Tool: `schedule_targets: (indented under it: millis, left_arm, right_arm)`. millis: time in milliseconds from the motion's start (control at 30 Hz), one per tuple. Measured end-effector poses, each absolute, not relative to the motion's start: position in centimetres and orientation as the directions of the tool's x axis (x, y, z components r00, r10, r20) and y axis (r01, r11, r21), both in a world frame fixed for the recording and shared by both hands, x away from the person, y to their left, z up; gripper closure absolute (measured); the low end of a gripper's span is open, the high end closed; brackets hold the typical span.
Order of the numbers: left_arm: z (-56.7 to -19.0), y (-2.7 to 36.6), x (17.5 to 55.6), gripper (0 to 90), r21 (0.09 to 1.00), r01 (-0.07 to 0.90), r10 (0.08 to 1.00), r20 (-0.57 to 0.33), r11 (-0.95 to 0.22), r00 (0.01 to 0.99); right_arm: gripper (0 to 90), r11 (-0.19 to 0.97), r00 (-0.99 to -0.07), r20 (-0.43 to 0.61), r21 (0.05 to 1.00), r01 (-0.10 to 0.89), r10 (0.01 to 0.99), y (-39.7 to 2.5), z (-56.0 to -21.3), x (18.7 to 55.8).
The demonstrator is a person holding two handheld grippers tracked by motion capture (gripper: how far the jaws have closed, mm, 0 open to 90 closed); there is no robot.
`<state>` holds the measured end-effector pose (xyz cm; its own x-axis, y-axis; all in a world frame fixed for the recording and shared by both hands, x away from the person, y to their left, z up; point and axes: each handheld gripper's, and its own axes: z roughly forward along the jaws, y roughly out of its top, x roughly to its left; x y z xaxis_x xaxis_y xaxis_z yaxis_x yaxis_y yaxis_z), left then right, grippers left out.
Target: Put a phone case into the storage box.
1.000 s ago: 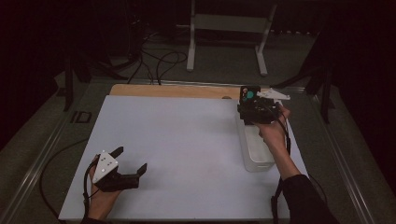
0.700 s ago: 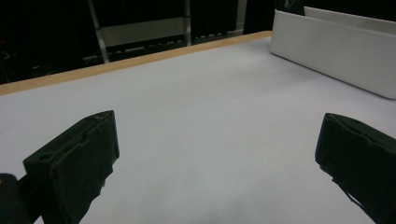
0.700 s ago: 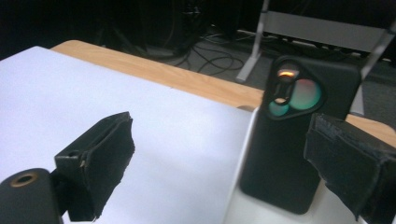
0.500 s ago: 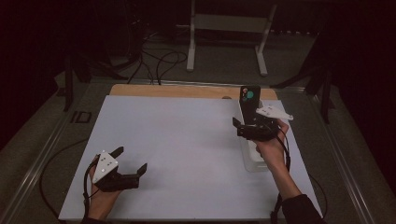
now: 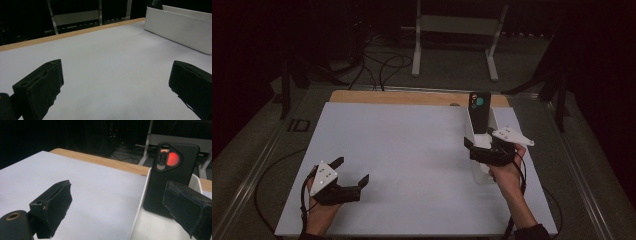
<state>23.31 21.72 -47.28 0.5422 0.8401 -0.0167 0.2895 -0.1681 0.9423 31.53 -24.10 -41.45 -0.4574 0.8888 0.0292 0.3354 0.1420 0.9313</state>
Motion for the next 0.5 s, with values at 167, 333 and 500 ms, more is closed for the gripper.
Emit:
schedule_targets:
  millis: [167,333,500]
  left_arm:
    - [-47.2,21.9,23.3,0.1,0.944,0.286,0.843,-0.019,-0.162,0.538]
    - [-47.1,21.8,23.3,0.1,0.945,0.285,0.843,-0.021,-0.158,0.537]
    - [-46.9,21.9,23.4,0.1,0.948,0.278,0.844,-0.020,-0.154,0.535]
  right_arm:
    - [8.1,0.117,-0.457,0.055,0.933,0.340,0.888,-24.6,-42.2,30.4]
    - [8.1,0.111,-0.456,0.064,0.931,0.346,0.888,-24.9,-43.3,29.0]
    - [8.1,0.122,-0.455,0.046,0.935,0.334,0.890,-24.9,-44.3,27.8]
